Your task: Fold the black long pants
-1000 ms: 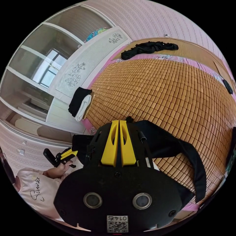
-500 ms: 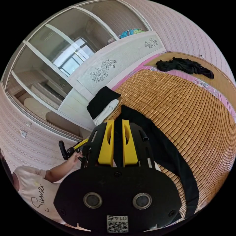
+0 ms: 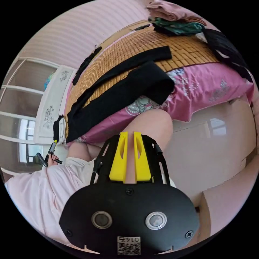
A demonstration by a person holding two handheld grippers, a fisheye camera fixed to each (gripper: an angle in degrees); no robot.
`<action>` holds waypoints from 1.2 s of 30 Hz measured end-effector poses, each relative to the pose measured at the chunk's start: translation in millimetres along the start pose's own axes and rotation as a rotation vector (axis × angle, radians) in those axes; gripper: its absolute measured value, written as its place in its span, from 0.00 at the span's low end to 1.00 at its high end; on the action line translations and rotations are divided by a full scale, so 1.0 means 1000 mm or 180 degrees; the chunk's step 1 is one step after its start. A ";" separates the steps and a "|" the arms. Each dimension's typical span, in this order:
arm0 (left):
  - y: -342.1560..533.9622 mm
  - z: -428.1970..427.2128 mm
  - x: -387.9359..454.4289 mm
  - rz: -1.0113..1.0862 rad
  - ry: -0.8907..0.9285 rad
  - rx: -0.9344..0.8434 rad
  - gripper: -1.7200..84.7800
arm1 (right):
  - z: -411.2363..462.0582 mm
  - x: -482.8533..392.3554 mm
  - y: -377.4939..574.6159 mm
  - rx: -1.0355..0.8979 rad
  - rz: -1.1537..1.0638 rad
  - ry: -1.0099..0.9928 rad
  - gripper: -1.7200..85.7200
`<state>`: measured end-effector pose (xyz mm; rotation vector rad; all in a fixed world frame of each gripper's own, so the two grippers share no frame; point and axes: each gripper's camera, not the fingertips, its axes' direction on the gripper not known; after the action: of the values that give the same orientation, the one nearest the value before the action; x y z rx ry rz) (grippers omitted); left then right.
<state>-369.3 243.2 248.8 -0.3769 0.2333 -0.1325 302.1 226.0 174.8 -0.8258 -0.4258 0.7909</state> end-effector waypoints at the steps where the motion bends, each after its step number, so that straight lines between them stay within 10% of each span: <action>1: -0.009 0.006 0.015 0.0189 0.0074 -0.0003 0.06 | -0.007 0.006 0.005 0.0140 -0.0004 0.0045 0.06; 16: -0.077 0.082 0.173 0.1490 0.0451 -0.0362 0.10 | -0.020 -0.007 -0.095 0.0934 -0.1366 0.1010 0.15; 36: -0.222 0.269 0.262 0.2219 0.0020 -0.1187 0.12 | -0.027 0.120 -0.268 0.0426 -0.0515 0.0401 0.09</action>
<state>-67.8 87.7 523.2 -0.6441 0.3846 0.6039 517.0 191.0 373.1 -0.7026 -0.3195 0.6070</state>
